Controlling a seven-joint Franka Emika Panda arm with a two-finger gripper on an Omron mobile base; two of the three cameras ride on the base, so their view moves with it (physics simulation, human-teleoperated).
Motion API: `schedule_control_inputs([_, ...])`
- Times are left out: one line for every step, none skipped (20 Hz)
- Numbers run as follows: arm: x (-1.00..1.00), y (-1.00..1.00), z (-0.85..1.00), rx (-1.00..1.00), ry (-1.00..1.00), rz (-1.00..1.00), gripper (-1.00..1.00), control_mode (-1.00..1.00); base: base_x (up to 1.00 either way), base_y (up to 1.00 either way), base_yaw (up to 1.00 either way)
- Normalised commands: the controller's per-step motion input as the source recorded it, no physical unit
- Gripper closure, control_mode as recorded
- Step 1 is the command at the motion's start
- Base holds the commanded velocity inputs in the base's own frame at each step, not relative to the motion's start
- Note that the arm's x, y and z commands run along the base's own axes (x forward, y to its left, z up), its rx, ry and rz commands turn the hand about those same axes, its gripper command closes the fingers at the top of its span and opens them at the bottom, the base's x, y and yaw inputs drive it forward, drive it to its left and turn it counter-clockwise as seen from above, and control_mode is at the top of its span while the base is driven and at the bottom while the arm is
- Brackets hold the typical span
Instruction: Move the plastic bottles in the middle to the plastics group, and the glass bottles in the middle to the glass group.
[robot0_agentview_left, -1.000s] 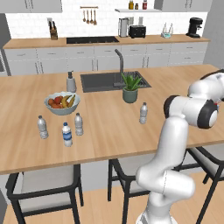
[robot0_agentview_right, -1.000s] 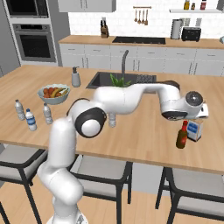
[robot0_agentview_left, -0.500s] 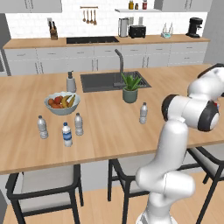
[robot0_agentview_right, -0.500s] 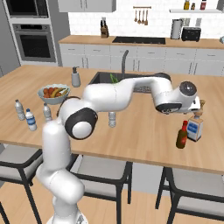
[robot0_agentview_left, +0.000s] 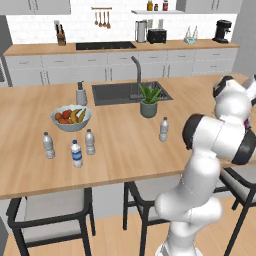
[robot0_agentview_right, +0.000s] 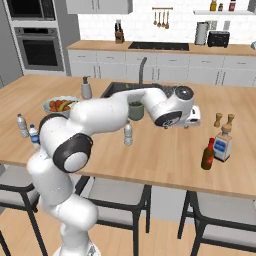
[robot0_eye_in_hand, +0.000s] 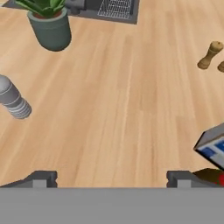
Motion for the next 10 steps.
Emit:
schedule_control_inputs([0.00, 1.00, 0.00, -0.01, 0.12, 0.00, -1.00, -1.00, 0.00, 0.00, 0.00])
schedule_control_inputs([0.00, 1.00, 0.00, -0.01, 0.11, 0.00, -1.00, -1.00, 0.00, 0.00, 0.00])
schedule_control_inputs([0.00, 1.00, 0.00, 0.00, 0.12, 0.00, -1.00, -1.00, 0.00, 0.00, 0.00])
schedule_control_inputs([0.00, 1.00, 0.00, 0.00, 0.12, 0.00, -1.00, -1.00, 0.00, 0.00, 0.00])
schedule_control_inputs([0.00, 1.00, 0.00, 0.00, 0.11, 0.00, -1.00, -1.00, 0.00, 0.00, 0.00])
schedule_control_inputs([0.00, 1.00, 0.00, 0.00, 0.10, 0.00, -1.00, -1.00, 0.00, 0.00, 0.00])
schedule_control_inputs([0.00, 1.00, 0.00, 0.00, 0.09, 0.00, -1.00, -1.00, 0.00, 0.00, 0.00])
schedule_control_inputs([0.00, 1.00, 0.00, 0.00, 0.06, 0.00, -1.00, -1.00, 0.00, 0.00, 0.00])
schedule_control_inputs([0.00, 1.00, 0.00, 0.00, 0.04, 0.00, -1.00, -1.00, 0.00, 0.00, 0.00])
schedule_control_inputs([0.00, 1.00, 0.00, 0.00, 0.04, 0.00, -1.00, -1.00, 0.00, 0.00, 0.00])
